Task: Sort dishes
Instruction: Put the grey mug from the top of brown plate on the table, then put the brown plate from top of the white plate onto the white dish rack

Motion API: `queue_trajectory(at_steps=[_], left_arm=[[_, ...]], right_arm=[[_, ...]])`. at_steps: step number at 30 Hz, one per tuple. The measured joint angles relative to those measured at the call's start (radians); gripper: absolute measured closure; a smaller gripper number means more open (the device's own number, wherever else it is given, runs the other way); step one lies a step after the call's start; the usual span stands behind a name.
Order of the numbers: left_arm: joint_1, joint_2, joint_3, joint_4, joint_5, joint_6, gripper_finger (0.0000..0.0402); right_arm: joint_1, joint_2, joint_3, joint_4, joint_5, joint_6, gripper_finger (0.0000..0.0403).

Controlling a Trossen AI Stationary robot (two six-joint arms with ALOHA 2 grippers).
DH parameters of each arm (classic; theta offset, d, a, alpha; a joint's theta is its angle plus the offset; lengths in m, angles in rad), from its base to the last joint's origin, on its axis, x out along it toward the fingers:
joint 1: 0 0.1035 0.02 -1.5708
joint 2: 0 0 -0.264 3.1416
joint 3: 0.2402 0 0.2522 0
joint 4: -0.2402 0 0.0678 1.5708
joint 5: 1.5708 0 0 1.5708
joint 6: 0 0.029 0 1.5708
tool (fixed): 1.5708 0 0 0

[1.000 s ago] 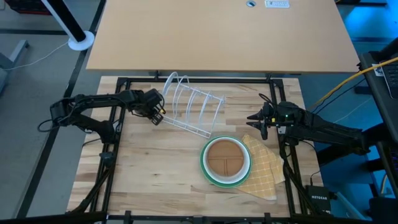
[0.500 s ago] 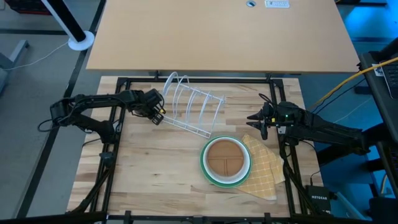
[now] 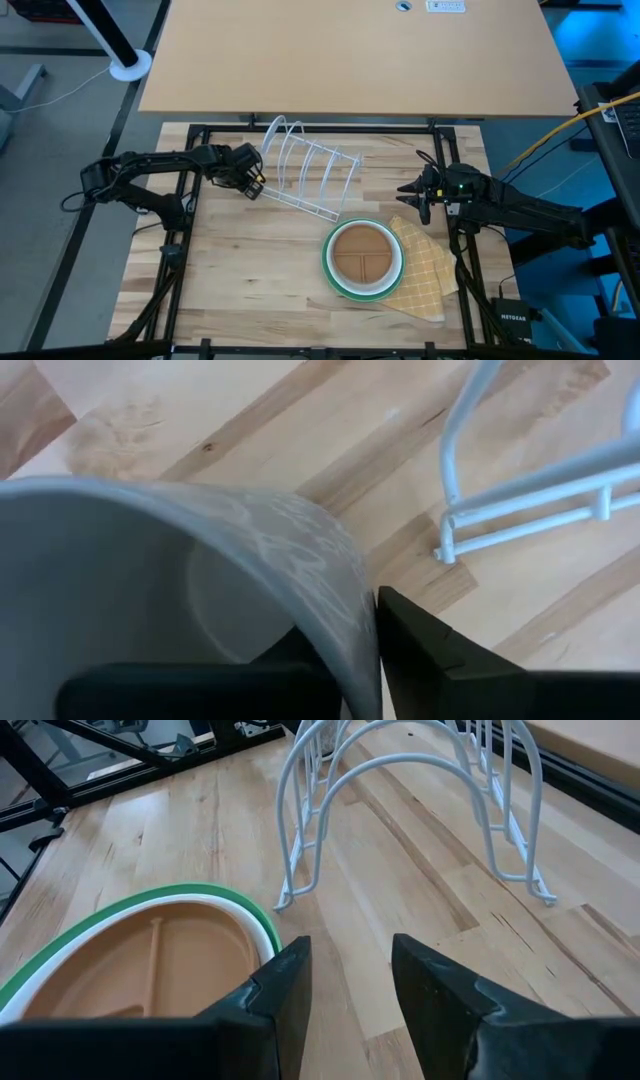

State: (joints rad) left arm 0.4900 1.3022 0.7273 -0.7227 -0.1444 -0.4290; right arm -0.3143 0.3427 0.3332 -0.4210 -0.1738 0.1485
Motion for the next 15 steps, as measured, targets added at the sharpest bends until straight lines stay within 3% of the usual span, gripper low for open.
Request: queue_trajectory(at_steps=[9,15], left_arm=[[0.000,0.000,0.004,-0.005,0.001,0.014,0.0238],[0.000,0.000,0.068,-0.113,0.021,0.052,0.0220]], right_arm=[[0.000,0.000,0.000,0.000,0.000,0.000,0.0258],[0.000,0.000,0.000,0.000,0.000,0.000,0.0258]])
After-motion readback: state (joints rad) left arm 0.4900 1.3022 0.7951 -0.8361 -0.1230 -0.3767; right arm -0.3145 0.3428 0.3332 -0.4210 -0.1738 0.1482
